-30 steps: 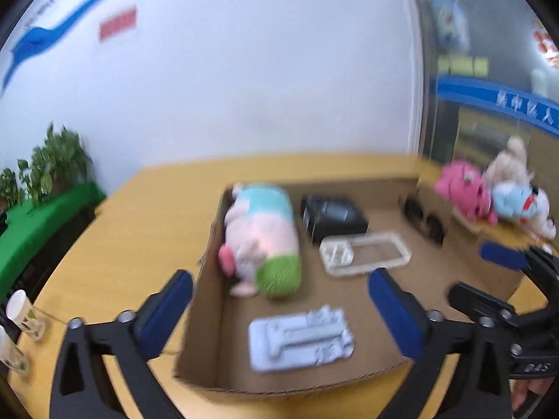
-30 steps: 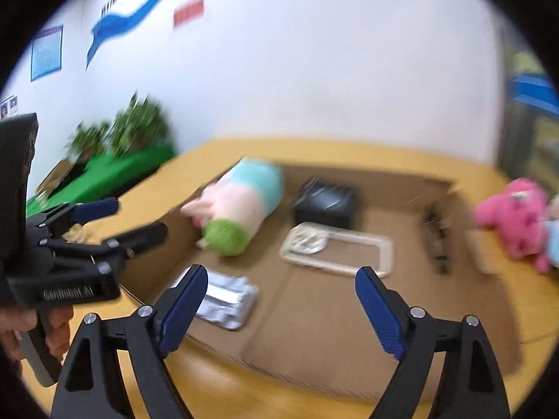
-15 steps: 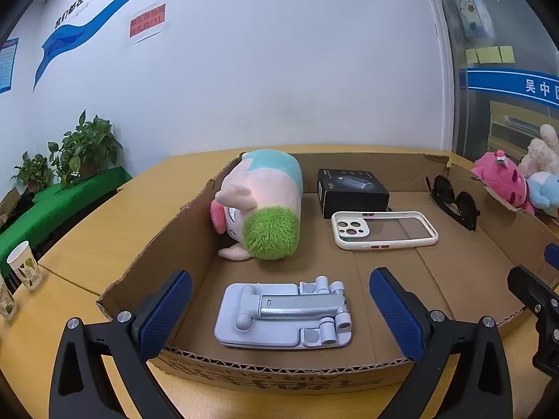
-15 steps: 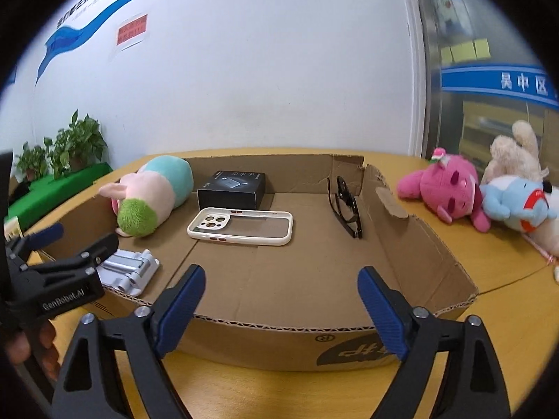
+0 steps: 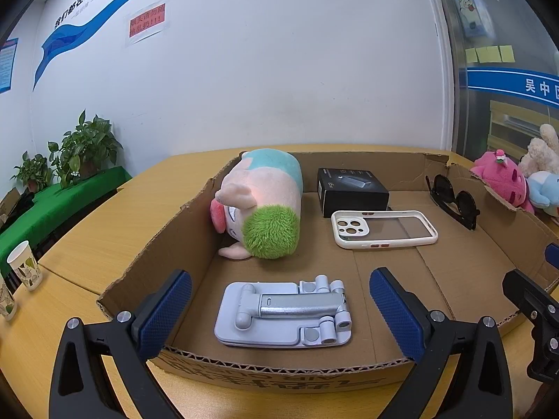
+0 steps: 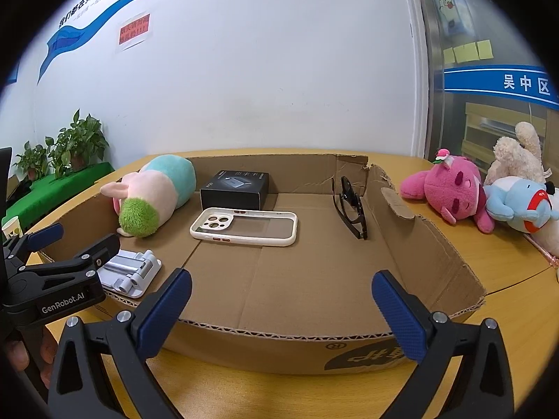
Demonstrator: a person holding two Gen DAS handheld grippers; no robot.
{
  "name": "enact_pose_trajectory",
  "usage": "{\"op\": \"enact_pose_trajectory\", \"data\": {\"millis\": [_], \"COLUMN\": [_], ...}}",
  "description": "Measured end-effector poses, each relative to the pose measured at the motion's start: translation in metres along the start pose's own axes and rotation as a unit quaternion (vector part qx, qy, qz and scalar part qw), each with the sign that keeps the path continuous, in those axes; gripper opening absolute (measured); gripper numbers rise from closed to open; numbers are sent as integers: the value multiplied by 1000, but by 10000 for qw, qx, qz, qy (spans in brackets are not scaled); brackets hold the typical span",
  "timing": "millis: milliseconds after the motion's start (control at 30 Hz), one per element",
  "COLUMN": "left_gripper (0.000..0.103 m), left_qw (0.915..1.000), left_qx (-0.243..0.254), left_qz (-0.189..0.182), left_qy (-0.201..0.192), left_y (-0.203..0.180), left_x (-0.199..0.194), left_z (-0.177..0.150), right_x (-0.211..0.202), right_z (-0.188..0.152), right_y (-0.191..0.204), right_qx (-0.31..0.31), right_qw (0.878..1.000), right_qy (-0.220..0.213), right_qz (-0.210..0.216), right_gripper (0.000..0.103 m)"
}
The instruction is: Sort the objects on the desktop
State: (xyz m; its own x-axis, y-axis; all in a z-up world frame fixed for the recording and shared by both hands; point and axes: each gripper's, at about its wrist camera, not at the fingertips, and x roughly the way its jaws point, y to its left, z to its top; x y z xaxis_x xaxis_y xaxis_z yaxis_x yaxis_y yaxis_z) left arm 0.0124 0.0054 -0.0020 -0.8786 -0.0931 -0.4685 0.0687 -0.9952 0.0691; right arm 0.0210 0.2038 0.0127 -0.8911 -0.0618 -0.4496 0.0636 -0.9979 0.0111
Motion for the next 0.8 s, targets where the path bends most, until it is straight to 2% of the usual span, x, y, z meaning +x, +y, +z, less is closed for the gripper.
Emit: {"op": "enact_pose_trajectory", "data": {"millis": [800], "left_gripper": [103], "left_qw": [10000], "left_qx": [-2], "left_qz": [-2], "left_qy": [1], "left_y": [1], "left_x": [0], "left_z": [1], "right_x": [0], "right_z": [0], "right_y": [0], "right_qx": [1], "right_qw": [10000], "right_qy": [-2], "right_qz": [-1], "right_gripper": [103]}}
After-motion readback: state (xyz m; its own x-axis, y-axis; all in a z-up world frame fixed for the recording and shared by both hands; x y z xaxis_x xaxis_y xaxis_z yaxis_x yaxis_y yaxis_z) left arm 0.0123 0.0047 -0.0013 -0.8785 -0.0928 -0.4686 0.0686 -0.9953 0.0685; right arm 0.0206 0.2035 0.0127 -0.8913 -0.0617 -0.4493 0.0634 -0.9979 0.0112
